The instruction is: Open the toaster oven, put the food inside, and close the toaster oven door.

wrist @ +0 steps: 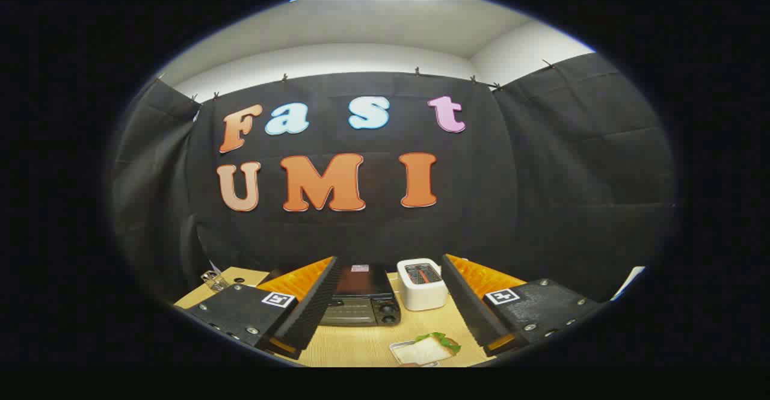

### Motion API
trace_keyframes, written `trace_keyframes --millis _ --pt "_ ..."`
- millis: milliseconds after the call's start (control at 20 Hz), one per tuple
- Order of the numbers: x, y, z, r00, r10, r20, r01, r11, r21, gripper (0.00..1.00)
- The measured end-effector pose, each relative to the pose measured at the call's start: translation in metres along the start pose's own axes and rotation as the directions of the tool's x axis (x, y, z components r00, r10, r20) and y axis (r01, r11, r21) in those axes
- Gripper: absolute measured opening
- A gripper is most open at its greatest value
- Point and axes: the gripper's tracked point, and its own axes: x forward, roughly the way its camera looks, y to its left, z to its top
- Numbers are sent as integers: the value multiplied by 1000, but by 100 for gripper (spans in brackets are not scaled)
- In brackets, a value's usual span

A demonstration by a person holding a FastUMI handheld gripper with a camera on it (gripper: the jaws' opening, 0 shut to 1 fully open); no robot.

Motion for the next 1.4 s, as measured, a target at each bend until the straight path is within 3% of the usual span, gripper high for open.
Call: trace_keyframes --millis 950,1400 --pt "15 16 -15 1000 13 -9 -13 1000 17 99" --pt "58 90 -67 990 114 -86 -105 988 110 99"
